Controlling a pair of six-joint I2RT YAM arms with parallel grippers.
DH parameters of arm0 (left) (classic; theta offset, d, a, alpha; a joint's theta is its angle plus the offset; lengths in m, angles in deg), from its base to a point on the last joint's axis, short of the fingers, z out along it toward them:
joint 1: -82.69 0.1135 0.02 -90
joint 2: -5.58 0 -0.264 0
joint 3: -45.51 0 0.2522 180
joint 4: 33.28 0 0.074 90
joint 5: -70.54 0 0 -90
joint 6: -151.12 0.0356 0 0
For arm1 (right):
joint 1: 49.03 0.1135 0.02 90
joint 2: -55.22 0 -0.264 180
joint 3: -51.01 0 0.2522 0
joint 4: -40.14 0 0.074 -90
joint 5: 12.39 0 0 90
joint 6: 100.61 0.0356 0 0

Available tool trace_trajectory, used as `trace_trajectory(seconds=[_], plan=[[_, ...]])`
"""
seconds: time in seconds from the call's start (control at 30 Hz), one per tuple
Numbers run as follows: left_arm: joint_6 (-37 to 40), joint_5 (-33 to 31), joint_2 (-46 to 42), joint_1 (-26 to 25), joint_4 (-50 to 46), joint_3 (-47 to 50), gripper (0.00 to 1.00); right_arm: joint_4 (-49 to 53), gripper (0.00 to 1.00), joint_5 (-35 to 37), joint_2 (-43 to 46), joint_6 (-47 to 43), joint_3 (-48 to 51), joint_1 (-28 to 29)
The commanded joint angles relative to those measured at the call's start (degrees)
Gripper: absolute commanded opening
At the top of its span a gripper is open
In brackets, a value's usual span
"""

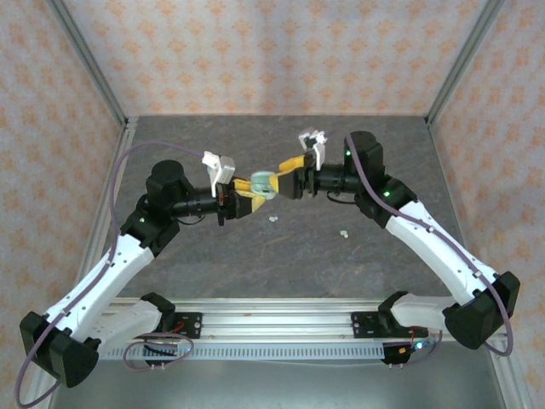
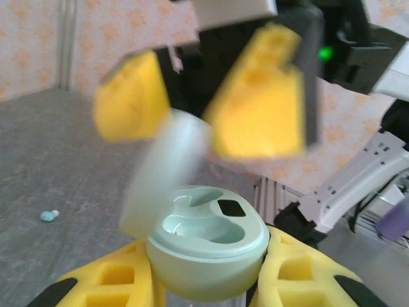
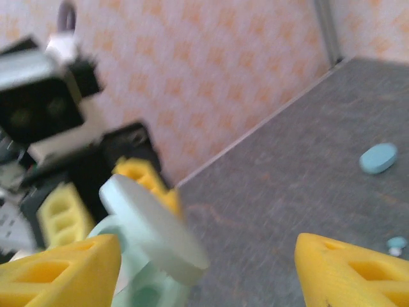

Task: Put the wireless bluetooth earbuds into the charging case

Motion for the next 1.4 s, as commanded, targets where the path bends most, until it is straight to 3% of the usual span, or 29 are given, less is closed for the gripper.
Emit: trace_trajectory(seconds=[0.0, 0.4, 0.63, 0.9, 1.37], plan=[[-1.0, 3.9, -1.3, -1.0, 1.8, -1.3, 0.03, -10.2, 0.72, 0.7, -0.3, 6.3, 0.6, -1.8], [-1.9, 2.7, -1.2, -1.2, 1.9, -1.2, 0.02, -14.3, 0.81, -0.5, 5.1, 9.1, 7.7, -1.9], [-2.5, 2.9, -0.2, -1.3, 1.9, -2.0, 0.02, -18.5, 0.88, -6.8, 9.2, 9.6, 12.4, -1.8], [-4.1, 2.9, 0.5, -1.4, 3.9, -2.1, 0.02, -13.9, 0.94, -6.3, 9.2, 3.1, 13.0, 1.4], [-4.1, 2.4, 1.3, -3.2, 3.1, -3.5, 0.02, -11.6, 0.91, -9.7, 4.4, -1.2, 8.8, 1.9]])
